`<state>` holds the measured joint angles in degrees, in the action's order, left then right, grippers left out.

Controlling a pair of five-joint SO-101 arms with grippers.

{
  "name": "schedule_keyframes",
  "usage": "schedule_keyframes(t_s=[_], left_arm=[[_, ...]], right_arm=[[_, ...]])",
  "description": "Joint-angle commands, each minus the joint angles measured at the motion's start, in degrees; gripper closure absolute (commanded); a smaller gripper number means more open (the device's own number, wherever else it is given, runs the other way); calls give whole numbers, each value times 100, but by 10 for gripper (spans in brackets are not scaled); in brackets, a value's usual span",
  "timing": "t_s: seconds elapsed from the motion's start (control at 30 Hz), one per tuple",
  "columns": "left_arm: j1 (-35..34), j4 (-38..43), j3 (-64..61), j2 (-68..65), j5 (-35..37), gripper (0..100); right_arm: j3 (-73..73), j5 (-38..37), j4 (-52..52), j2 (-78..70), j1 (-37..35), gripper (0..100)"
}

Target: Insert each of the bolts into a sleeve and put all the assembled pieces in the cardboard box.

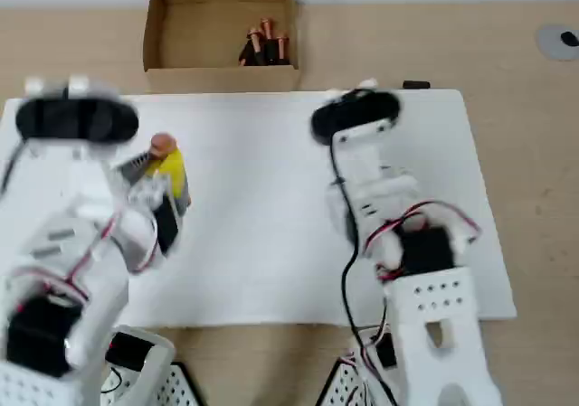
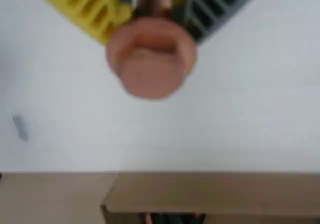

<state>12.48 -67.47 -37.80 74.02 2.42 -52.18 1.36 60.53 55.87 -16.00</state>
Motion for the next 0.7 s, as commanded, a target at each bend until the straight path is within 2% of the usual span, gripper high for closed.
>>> schedule_keyframes(t_s=[0.0,0.2,0.43,0.67], left_arm=[[-88,774,-1890,1481,-396,995],[-149,818,-3499,3134,-1090,995],[-607,1160,-4695,3055,-1196,994],[-1134,1196,-5574,3055,35,994]], right_arm=[[-866,-26,-1037,585,-418,793],[-2229,-26,-2119,1587,-760,793],[-3609,-26,-2549,3037,-734,793],[-4488,-26,-2259,4804,-752,793]])
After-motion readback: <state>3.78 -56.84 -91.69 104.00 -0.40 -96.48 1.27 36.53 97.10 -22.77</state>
